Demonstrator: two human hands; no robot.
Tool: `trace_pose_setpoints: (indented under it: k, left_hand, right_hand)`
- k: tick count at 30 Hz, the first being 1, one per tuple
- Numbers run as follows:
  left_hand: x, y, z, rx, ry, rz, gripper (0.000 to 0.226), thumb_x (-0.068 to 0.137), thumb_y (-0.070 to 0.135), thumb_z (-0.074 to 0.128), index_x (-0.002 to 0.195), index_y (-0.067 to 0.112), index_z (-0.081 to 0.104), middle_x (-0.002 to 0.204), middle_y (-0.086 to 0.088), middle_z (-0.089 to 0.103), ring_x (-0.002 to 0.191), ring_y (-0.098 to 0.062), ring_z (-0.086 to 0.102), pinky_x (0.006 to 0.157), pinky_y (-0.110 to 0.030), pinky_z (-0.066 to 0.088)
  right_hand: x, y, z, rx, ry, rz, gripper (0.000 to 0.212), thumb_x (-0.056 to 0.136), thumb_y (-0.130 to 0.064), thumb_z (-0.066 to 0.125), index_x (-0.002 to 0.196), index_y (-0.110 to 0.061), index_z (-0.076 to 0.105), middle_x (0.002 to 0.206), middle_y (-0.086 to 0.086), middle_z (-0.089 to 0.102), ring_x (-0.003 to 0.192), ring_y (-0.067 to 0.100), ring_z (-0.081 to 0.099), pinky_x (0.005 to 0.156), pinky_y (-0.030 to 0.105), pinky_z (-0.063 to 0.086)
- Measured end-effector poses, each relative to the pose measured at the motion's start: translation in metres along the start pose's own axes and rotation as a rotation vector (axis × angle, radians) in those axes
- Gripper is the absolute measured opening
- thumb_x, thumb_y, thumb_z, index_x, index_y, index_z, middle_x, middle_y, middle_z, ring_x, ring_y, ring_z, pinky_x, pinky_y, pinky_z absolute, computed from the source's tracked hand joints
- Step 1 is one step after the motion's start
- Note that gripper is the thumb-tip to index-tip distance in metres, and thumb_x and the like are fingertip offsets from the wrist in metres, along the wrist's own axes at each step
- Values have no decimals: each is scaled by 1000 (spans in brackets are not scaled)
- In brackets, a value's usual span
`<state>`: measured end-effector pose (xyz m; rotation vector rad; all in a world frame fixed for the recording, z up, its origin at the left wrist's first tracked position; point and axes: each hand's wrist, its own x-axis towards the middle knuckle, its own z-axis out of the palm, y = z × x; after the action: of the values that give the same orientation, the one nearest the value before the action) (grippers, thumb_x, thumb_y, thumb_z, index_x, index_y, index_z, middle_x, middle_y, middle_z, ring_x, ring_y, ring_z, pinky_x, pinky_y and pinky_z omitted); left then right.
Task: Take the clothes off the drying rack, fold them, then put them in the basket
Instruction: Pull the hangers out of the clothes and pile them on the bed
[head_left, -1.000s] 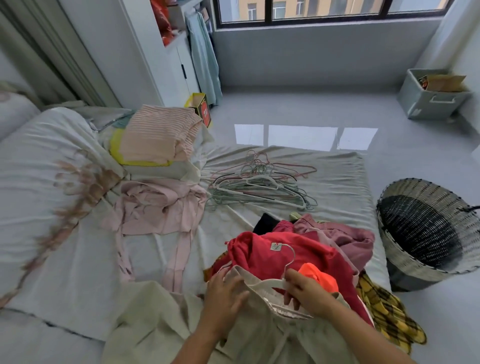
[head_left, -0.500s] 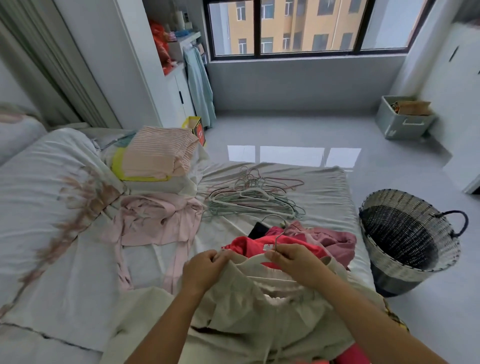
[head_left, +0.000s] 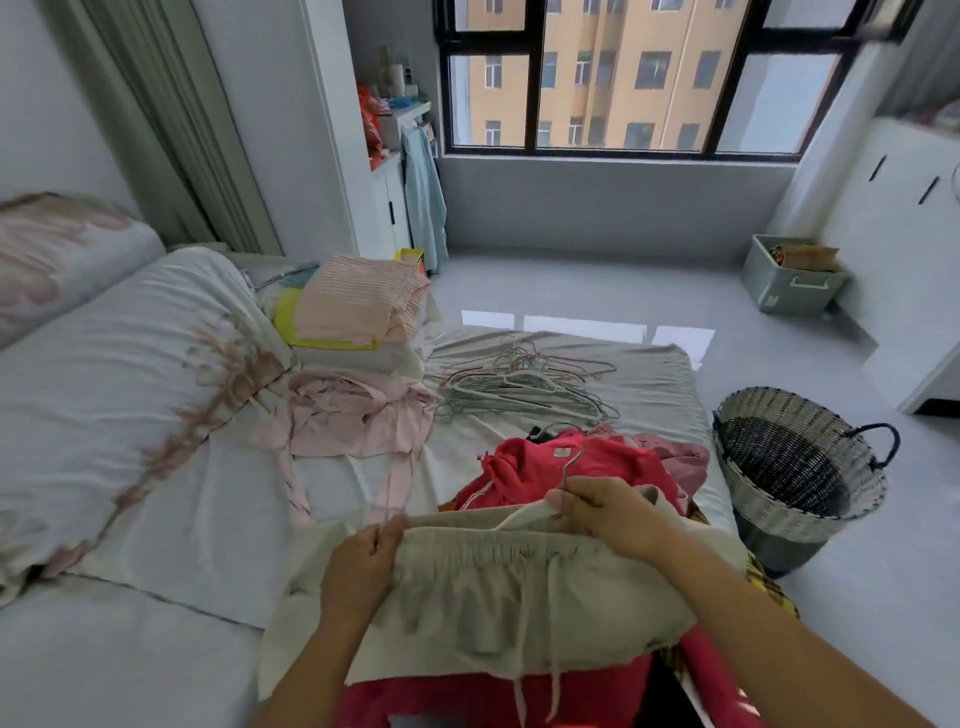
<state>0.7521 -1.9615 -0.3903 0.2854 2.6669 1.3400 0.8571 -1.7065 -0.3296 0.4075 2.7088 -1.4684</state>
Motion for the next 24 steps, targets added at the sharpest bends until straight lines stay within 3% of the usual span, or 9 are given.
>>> trace_pose_setpoints:
  k: [5,8,11,13,15,17,19,21,24]
  left_hand:
    - [-7,26,-7,61,90,182,41,98,33,44,59,22,51,53,6,49,56,-7,48,52,-19,34]
    - [-6,38,-1,144,134,275,45,92,43,39,50,28,37,46,10,37,47,-5,40,46,-20,27]
    - [-4,43,12,130,104,306,53,94,38,46,46,30,26,40,10,30,43,-1,35,44,-20,22]
    - [-1,47,24,104,39,304,49,88,50,39,46,29,25,38,9,28,37,-6,36,43,-17,23]
    - [4,52,39,81,-26,280,49,87,54,37,46,28,28,40,8,29,45,-8,47,43,-17,27]
    - [13,64,56,52,-54,261,51,96,39,46,47,29,33,41,7,35,56,2,53,45,-15,29]
    - [24,78,72,1,-89,239,49,95,28,48,48,29,35,40,7,44,57,3,52,47,-15,31]
    - [29,90,90,-54,-154,174,51,92,43,47,45,29,35,43,16,49,55,0,50,47,-16,31]
    - [32,100,117,-132,-226,55,64,68,84,39,47,27,56,51,13,57,53,1,52,52,-14,36]
  right_hand:
    - [-15,-17,-26,57,167,-8,39,94,-28,53,56,-25,47,45,-20,49,46,-5,44,55,11,33]
    - [-17,-4,-39,93,255,17,39,94,-31,53,58,-18,45,45,-14,42,47,-1,39,59,17,32]
    - [-12,18,-50,119,317,87,41,92,-39,53,63,-11,51,48,-12,41,56,9,44,68,30,37]
    - [-4,32,-59,182,317,151,42,92,-39,53,57,-17,59,45,-11,45,58,12,50,72,33,41]
    - [5,44,-69,201,335,215,43,92,-38,54,52,-25,63,42,-10,49,50,8,49,69,30,39]
    - [19,60,-83,219,369,274,34,92,-38,54,64,-26,69,39,-9,51,43,2,47,65,27,37]
    - [35,79,-100,237,398,321,32,92,-37,54,78,-16,74,47,0,59,49,8,52,66,28,38]
    - [51,99,-118,250,396,362,36,92,-36,54,84,-7,74,57,11,62,56,16,53,65,30,39]
    - [73,122,-139,206,354,416,38,93,-34,53,82,-3,71,54,3,53,46,10,46,55,27,35]
